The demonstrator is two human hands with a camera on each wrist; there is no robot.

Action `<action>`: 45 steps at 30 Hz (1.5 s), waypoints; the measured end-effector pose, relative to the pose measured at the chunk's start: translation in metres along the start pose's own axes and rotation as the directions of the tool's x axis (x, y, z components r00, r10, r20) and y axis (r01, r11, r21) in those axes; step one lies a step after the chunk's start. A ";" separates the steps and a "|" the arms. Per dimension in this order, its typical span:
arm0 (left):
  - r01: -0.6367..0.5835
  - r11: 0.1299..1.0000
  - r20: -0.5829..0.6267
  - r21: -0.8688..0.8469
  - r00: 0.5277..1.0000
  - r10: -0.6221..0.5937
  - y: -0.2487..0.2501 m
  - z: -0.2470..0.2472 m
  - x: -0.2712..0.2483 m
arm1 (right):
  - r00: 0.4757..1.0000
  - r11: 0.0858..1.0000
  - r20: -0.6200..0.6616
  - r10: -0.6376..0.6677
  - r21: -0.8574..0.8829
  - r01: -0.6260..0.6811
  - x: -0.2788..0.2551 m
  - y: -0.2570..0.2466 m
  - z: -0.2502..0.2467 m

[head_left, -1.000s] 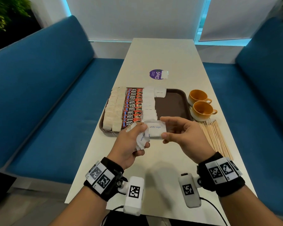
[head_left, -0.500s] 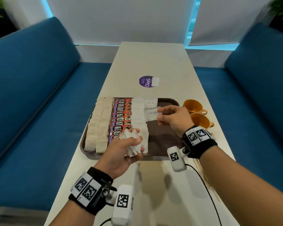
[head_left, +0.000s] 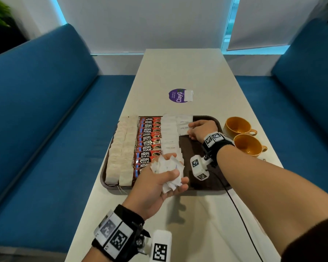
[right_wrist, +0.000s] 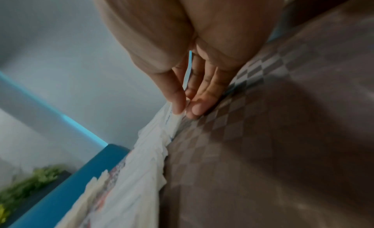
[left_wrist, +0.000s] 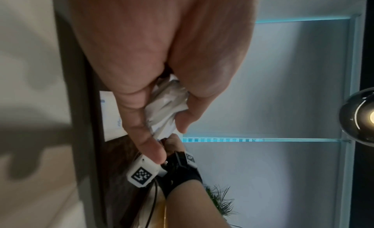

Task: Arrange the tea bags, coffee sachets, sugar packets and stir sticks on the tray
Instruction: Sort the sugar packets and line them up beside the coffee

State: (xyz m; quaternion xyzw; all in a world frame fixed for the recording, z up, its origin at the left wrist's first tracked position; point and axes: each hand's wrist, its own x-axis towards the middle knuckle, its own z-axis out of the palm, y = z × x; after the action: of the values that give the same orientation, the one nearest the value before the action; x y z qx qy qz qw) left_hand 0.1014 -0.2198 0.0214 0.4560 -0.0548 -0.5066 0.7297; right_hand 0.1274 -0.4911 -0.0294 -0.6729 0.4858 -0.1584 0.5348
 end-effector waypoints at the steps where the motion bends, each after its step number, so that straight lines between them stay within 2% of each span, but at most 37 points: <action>1: 0.003 1.000 -0.002 0.005 1.000 -0.003 -0.001 -0.002 -0.002 | 1.000 0.998 -0.002 -0.027 -0.054 0.027 0.002 0.000 0.002; 7: 0.024 0.999 0.003 -0.026 1.000 -0.024 -0.007 -0.013 -0.016 | 0.992 0.945 0.031 -0.125 -0.302 0.128 0.012 -0.001 0.006; 21: 0.034 0.997 -0.007 -0.063 0.999 -0.035 -0.017 -0.018 -0.026 | 0.986 0.882 0.001 -0.169 -0.445 0.152 0.009 -0.004 0.005; 28: 0.036 0.998 -0.022 -0.057 0.999 -0.037 -0.018 -0.018 -0.026 | 0.990 0.882 0.079 -0.120 -0.448 0.143 0.012 -0.007 0.004; 35: 0.040 0.998 -0.024 -0.057 0.999 -0.041 -0.019 -0.020 -0.025 | 0.994 0.868 0.068 -0.091 -0.484 0.113 0.015 -0.013 0.008; 45: 0.033 0.997 -0.012 -0.066 0.999 -0.034 -0.015 -0.017 -0.033 | 0.991 0.918 0.098 -0.096 -0.376 0.126 0.012 -0.008 0.003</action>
State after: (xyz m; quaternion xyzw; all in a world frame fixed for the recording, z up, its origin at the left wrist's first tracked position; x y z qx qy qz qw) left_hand 0.0843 -0.1844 0.0134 0.4359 -0.0255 -0.5172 0.7361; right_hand 0.1393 -0.4999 -0.0268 -0.7960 0.4474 -0.0649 0.4025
